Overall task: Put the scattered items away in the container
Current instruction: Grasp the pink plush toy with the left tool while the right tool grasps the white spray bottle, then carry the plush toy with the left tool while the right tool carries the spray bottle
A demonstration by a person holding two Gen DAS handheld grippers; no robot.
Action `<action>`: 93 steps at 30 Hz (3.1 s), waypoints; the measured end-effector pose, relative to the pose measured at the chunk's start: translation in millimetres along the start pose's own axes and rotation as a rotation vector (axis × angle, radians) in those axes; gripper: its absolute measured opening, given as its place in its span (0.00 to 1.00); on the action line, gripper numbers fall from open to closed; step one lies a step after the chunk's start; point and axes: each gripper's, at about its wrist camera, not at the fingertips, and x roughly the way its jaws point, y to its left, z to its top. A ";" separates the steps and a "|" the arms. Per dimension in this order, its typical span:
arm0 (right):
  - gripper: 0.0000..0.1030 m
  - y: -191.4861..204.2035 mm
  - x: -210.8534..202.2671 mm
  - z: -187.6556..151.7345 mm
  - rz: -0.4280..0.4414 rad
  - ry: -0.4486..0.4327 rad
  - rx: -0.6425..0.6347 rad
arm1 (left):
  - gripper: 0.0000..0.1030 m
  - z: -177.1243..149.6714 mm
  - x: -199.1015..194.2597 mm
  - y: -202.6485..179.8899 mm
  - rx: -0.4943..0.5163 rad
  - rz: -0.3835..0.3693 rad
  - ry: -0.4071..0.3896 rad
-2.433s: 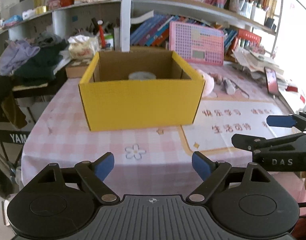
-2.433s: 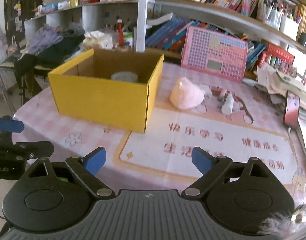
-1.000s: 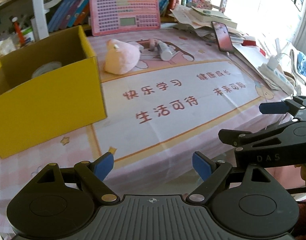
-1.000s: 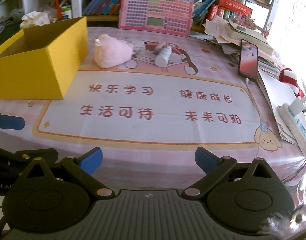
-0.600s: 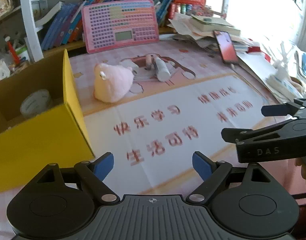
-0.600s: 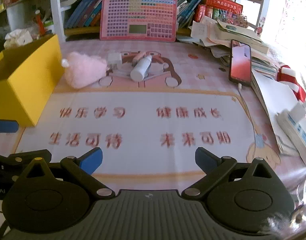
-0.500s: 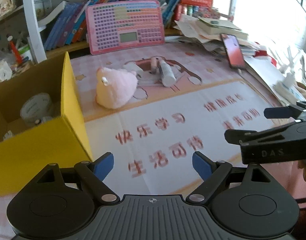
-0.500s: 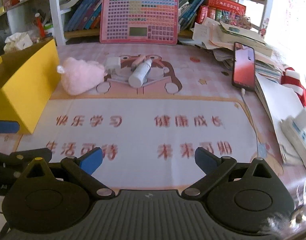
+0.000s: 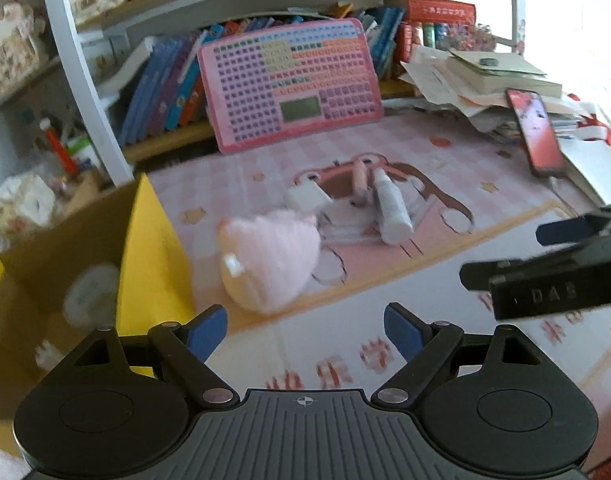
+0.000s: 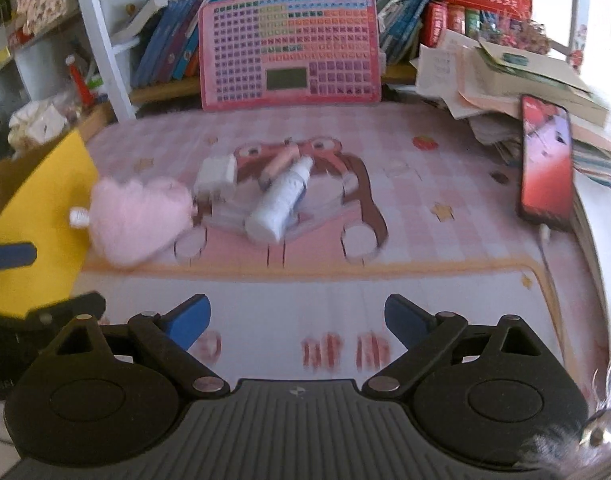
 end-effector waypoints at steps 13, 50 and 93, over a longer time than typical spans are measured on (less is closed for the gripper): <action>0.78 2.0 93.4 73.7 0.073 0.042 -0.055 | 0.85 41.1 62.3 -13.9 0.106 0.182 0.049; 0.30 -32.7 113.5 64.0 0.133 0.136 -0.100 | 0.61 42.5 96.8 -3.1 -0.024 -0.003 0.144; 0.30 30.8 -64.3 -71.0 0.108 0.129 0.041 | 0.63 -63.0 -67.6 19.3 -0.171 -0.368 0.066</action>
